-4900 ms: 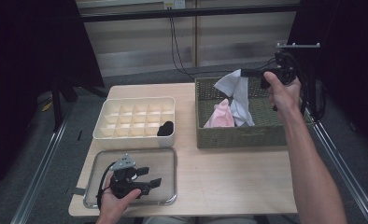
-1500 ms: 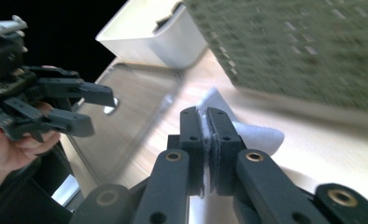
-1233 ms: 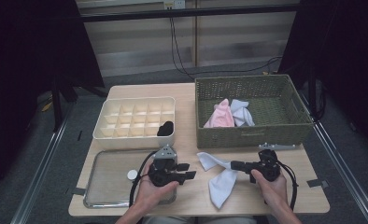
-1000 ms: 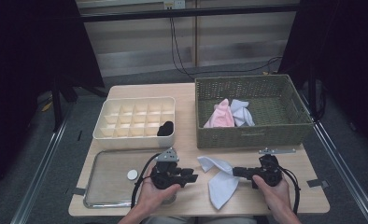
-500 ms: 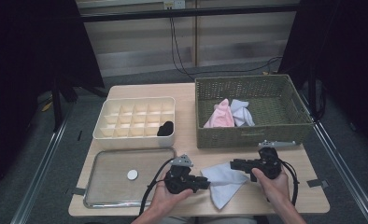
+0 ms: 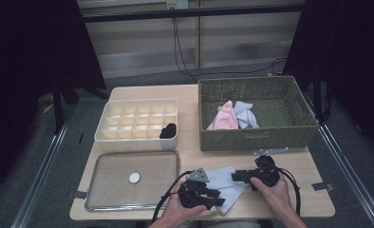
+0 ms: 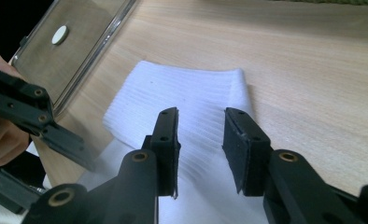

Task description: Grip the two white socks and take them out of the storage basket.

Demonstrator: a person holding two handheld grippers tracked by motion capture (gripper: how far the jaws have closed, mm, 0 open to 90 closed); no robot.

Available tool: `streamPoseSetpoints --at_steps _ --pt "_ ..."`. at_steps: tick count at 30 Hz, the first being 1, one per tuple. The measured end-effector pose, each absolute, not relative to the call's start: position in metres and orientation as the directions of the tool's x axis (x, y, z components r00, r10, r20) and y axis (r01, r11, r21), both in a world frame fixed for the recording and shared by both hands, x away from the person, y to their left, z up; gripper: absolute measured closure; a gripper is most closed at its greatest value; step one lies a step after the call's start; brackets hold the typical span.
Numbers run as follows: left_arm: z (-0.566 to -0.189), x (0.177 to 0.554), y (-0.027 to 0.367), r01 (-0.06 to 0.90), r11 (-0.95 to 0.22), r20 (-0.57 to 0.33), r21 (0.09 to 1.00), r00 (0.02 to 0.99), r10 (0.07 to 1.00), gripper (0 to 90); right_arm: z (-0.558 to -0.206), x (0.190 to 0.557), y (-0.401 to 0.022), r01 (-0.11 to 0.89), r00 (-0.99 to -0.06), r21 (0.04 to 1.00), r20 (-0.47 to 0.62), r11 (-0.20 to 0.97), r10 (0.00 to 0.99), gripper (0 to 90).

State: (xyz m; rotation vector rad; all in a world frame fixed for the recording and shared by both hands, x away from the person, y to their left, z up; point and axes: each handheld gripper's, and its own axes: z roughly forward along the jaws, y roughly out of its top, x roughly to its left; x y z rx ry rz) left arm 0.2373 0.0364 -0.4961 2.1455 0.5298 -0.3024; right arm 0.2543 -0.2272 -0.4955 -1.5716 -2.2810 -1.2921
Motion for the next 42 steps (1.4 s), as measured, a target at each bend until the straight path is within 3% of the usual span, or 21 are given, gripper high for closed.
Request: streamPoseSetpoints --at_steps 12,23,28,42 --pt "-0.499 0.244 0.045 0.477 -0.572 -0.355 0.668 0.879 0.318 74.4 -0.498 0.249 -0.225 0.811 -0.467 0.566 0.475 0.148 0.746 68.1" --pt "-0.497 0.263 0.076 0.525 -0.541 -0.339 0.657 0.847 0.410 71.0 -0.495 0.236 -0.205 0.810 -0.511 0.550 0.493 0.203 0.704 70.6" --pt "-0.496 0.264 0.077 0.530 -0.543 -0.349 0.652 0.845 0.405 70.5 -0.490 0.246 -0.186 0.784 -0.550 0.582 0.490 0.216 0.677 71.8" --pt "-0.497 0.264 0.080 0.552 -0.534 -0.372 0.640 0.831 0.413 73.0 -0.497 0.246 -0.162 0.700 -0.665 0.615 0.374 0.364 0.647 66.7"
